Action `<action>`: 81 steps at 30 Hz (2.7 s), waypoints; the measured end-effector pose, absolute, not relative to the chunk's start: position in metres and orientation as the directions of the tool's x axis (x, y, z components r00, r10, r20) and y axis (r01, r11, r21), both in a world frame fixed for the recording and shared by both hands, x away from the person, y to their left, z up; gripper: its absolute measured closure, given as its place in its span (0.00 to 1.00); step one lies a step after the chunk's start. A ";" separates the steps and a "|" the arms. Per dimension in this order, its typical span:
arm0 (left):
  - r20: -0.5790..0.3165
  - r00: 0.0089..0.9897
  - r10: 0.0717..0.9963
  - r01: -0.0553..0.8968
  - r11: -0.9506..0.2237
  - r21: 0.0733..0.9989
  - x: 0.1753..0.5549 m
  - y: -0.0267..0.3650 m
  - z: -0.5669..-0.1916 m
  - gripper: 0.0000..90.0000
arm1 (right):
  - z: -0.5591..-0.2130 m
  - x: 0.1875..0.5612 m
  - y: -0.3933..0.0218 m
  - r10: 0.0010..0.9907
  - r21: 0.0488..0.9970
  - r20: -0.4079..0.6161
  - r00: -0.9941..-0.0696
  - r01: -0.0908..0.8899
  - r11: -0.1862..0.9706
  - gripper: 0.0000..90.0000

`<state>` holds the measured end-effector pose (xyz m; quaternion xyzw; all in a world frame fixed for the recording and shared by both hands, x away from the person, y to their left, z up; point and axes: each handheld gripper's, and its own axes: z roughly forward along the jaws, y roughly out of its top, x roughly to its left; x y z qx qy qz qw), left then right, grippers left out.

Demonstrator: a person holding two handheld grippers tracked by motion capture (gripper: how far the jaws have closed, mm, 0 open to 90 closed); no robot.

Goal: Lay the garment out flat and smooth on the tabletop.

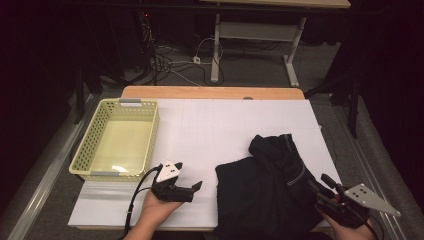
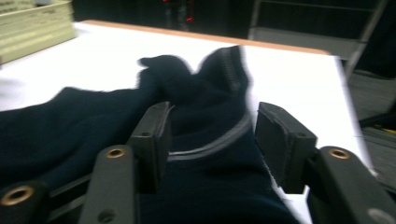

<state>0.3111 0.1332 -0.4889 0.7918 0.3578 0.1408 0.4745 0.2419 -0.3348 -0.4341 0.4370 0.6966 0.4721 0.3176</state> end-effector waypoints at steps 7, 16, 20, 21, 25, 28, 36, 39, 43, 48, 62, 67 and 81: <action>-0.120 0.707 0.697 0.433 -0.293 0.852 0.311 0.134 -0.489 0.06 | -0.458 0.251 -0.312 0.882 0.878 -0.043 -0.469 0.403 0.257 0.36; -0.072 0.748 0.660 0.448 -0.422 0.788 0.301 0.110 -0.488 0.07 | -0.463 0.254 -0.311 0.888 0.868 -0.045 -0.457 0.422 0.262 0.35; -0.065 0.805 0.590 0.442 -0.523 0.729 0.291 0.087 -0.489 0.19 | -0.463 0.254 -0.310 0.887 0.868 -0.051 -0.458 0.418 0.266 0.35; -0.066 0.815 0.576 0.437 -0.536 0.722 0.289 0.083 -0.489 0.20 | -0.463 0.254 -0.309 0.887 0.869 -0.051 -0.459 0.417 0.266 0.35; -0.105 0.853 0.511 0.418 -0.549 0.724 0.279 0.061 -0.488 0.26 | -0.463 0.254 -0.309 0.886 0.871 -0.046 -0.461 0.415 0.262 0.35; -0.174 0.875 0.452 0.415 -0.515 0.750 0.274 0.048 -0.485 0.26 | -0.463 0.254 -0.309 0.886 0.872 -0.047 -0.461 0.414 0.261 0.36; -0.192 0.891 0.411 0.408 -0.544 0.733 0.269 0.022 -0.486 0.29 | -0.463 0.254 -0.308 0.887 0.872 -0.048 -0.459 0.414 0.261 0.36; -0.202 0.894 0.400 0.408 -0.540 0.736 0.269 0.020 -0.486 0.36 | -0.464 0.252 -0.309 0.887 0.871 -0.051 -0.458 0.414 0.264 0.36; -0.199 0.886 0.420 0.421 -0.547 0.723 0.271 0.016 -0.487 0.42 | -0.461 0.249 -0.310 0.888 0.878 -0.048 -0.456 0.405 0.256 0.36; -0.178 0.900 0.398 0.397 -0.579 0.712 0.271 0.011 -0.487 0.57 | -0.455 0.241 -0.303 0.874 0.887 -0.065 -0.482 0.374 0.272 0.41; -0.123 0.914 0.387 0.340 -0.561 0.755 0.261 0.021 -0.483 0.94 | -0.477 0.269 -0.231 0.837 0.783 -0.094 -0.538 0.479 0.396 0.47; -0.147 0.905 0.399 0.359 -0.531 0.767 0.263 0.025 -0.479 0.82 | -0.474 0.265 -0.237 0.809 0.812 -0.102 -0.579 0.421 0.403 0.90; -0.160 0.880 0.447 0.392 -0.496 0.775 0.282 0.014 -0.480 0.51 | -0.446 0.233 -0.349 0.940 0.911 -0.068 -0.335 0.364 0.196 0.90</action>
